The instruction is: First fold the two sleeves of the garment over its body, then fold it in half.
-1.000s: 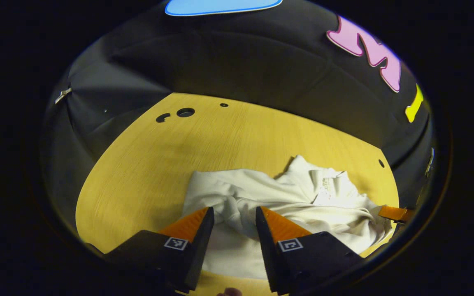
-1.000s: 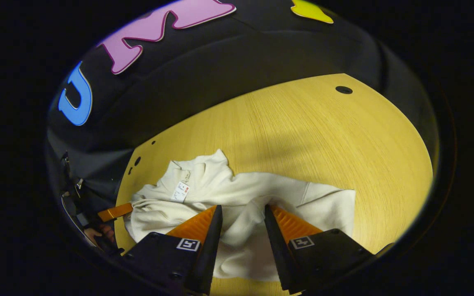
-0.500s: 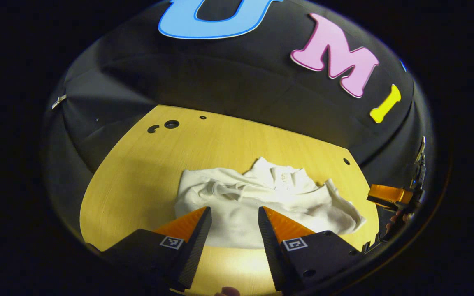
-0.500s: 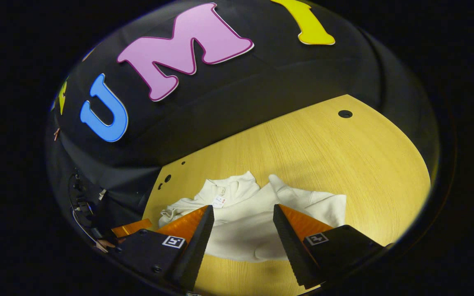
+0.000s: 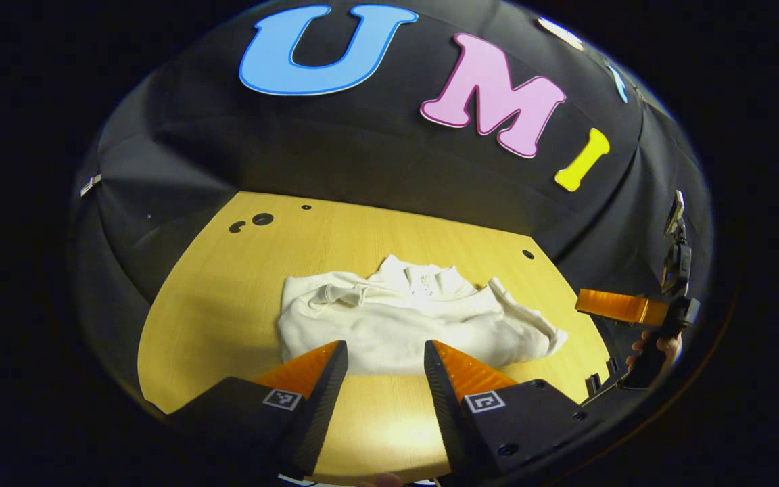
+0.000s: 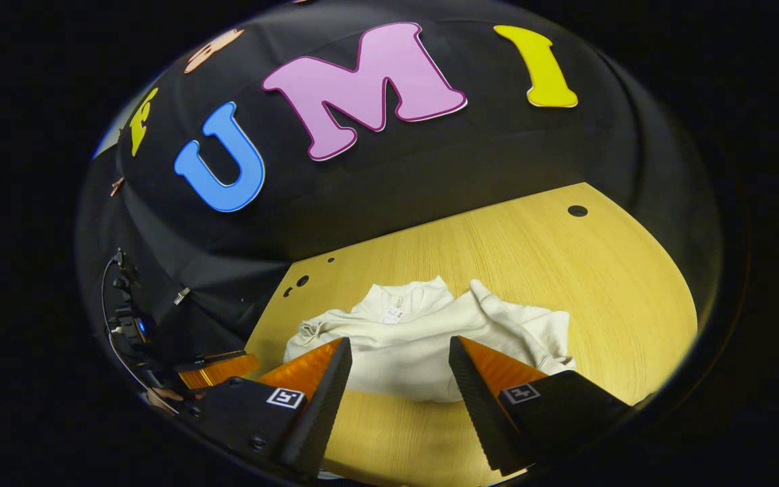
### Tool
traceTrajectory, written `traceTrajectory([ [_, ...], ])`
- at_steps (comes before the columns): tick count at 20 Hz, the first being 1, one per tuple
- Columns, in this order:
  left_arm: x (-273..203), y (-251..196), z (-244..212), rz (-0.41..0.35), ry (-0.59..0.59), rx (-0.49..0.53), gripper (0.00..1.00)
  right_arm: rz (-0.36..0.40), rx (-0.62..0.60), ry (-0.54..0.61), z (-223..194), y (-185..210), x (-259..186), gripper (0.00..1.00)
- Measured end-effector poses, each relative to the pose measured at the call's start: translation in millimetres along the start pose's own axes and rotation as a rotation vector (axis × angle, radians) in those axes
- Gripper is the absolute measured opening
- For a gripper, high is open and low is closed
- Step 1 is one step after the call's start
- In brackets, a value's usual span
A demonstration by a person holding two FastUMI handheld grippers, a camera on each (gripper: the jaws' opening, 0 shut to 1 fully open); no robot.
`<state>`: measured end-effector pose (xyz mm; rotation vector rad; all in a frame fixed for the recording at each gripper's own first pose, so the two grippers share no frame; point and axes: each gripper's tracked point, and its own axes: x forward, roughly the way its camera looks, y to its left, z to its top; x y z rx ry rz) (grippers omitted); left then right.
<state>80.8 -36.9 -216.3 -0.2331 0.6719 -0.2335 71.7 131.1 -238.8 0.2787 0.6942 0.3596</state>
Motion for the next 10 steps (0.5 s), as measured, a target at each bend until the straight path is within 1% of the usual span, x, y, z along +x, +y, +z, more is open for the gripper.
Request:
traceTrajectory([
  [4,-12.2,0.5,-14.4,0.010,0.003,0.001,0.72,-0.008,-0.050,0.017,-16.1,-0.4,-15.6,0.90],
  [10,-19.3,2.5,-27.3,0.023,0.019,-0.004,0.72,-0.014,-0.066,0.046,-38.8,3.5,-23.9,0.90],
])
